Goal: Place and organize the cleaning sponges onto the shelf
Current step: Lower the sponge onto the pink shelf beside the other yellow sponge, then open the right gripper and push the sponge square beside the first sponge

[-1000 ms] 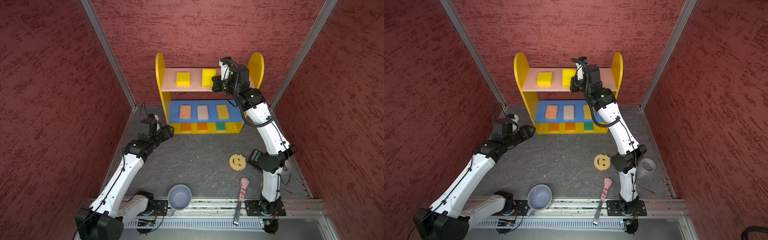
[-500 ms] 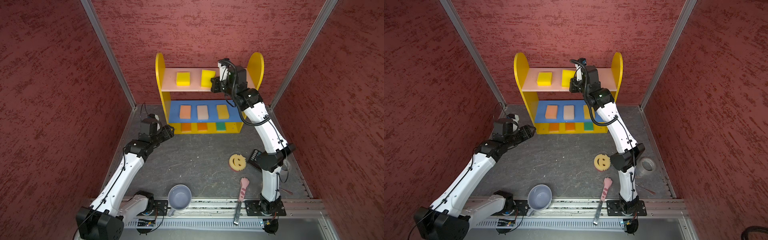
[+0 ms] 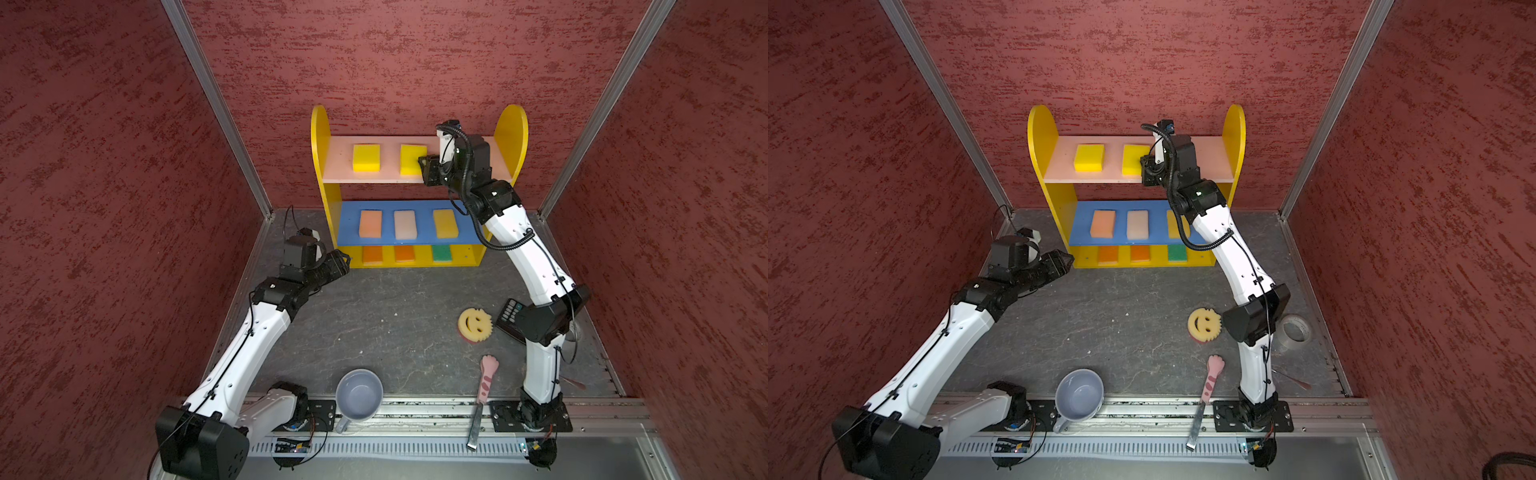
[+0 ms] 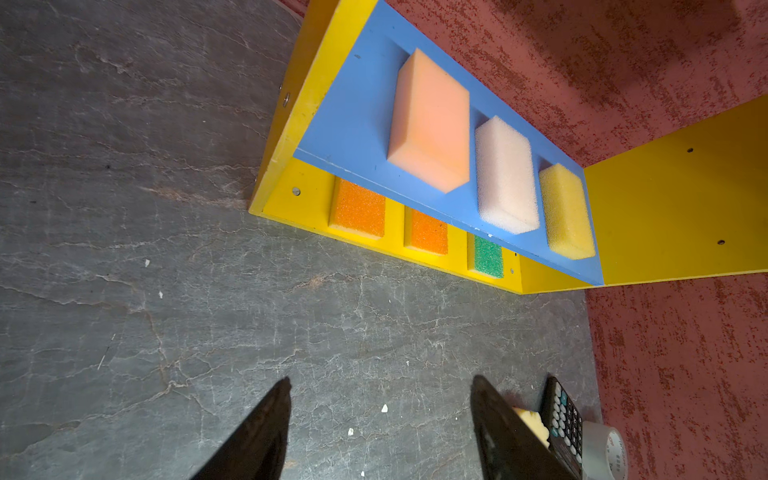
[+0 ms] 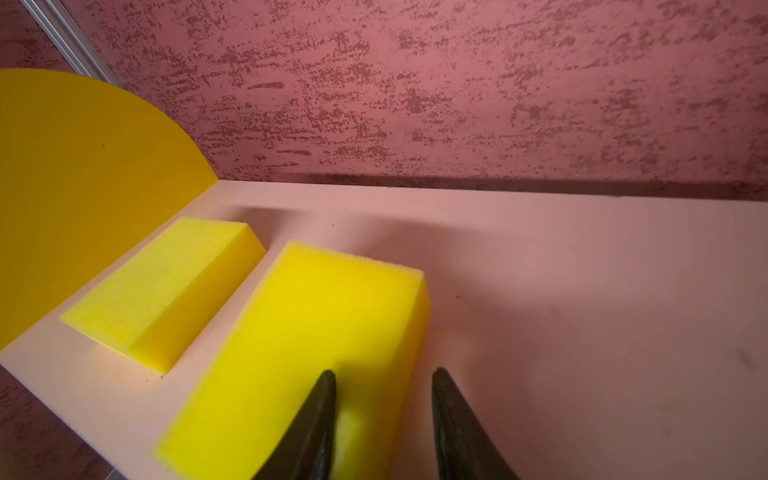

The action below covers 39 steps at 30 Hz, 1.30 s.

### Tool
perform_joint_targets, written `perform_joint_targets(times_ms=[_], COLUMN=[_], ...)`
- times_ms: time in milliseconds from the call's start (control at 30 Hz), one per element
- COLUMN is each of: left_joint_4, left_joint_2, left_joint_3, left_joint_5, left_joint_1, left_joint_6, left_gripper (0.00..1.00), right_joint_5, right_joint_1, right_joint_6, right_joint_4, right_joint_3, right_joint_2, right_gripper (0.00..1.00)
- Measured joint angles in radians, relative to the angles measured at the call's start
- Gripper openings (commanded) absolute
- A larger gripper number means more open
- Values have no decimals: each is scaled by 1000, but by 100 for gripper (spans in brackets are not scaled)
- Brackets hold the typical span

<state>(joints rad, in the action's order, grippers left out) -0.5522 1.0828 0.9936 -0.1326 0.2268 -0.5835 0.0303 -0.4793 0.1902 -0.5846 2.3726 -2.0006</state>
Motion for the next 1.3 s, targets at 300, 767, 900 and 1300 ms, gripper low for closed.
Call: perform_joint_targets(times_ms=[300, 767, 900, 1300], left_joint_4=[0, 3, 2, -2], left_joint_2=[0, 0, 0, -24], left_joint_3=[0, 0, 0, 0], left_joint_5=[0, 0, 0, 3], left_joint_1=[0, 0, 0, 0], left_joint_6=[-6, -7, -7, -7], left_gripper=[69, 69, 69, 69], right_joint_5=[18, 60, 60, 34], right_joint_1=[0, 0, 0, 0], right_joint_6=[0, -3, -3, 16], right_joint_4=[13, 10, 6, 13], right_joint_3=[-5, -16, -18, -96], right_joint_2=[2, 26, 45, 145], right_gripper=[57, 71, 71, 66])
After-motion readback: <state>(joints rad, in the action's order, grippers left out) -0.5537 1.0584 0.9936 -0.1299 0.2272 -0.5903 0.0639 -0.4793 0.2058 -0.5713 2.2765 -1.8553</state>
